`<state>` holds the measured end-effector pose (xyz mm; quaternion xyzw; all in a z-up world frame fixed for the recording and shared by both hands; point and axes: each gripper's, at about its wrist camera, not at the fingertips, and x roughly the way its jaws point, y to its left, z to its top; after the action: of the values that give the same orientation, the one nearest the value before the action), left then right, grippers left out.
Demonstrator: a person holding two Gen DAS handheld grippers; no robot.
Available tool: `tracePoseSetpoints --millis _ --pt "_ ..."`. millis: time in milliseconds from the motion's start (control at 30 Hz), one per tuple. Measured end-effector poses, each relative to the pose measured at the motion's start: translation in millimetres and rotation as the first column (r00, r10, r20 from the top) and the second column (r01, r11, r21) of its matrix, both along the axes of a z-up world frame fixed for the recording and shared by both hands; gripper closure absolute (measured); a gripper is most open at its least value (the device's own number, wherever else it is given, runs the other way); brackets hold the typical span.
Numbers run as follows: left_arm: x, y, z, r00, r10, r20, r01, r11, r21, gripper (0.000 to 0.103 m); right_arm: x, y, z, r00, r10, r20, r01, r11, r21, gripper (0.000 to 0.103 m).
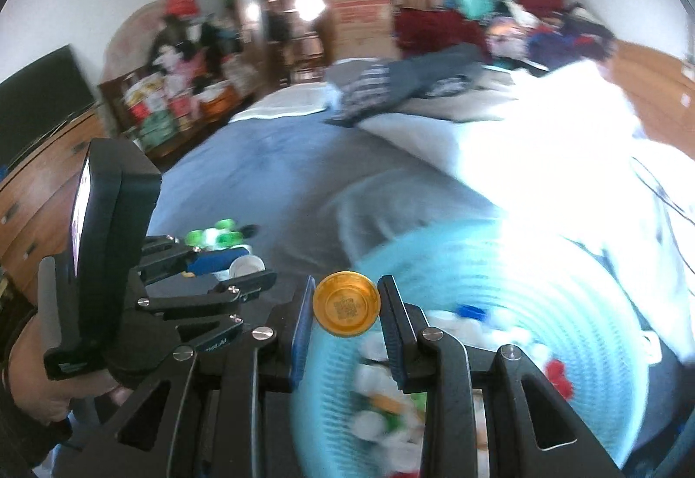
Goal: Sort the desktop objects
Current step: 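Carry both caps over the teal basket and open both grippers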
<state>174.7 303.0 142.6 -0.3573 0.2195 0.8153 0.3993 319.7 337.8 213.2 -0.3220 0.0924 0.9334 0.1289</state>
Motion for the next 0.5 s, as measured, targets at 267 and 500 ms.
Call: tracePoseSetpoints --millis 267,500 --pt "31.6 58.8 -2.5 0.992 -0.114 0.048 0.115 0.993 -0.031 0.078 41.7 51.4 2.0 0.993 -0.12 0.001 0.12 0.993 -0.019 0.07" --pt "25.8 63.9 -3.6 0.99 -0.119 0.074 0.122 0.992 -0.043 0.078 44.2 59.1 -4.0 0.993 -0.12 0.014 0.121 0.992 -0.035 0.07"
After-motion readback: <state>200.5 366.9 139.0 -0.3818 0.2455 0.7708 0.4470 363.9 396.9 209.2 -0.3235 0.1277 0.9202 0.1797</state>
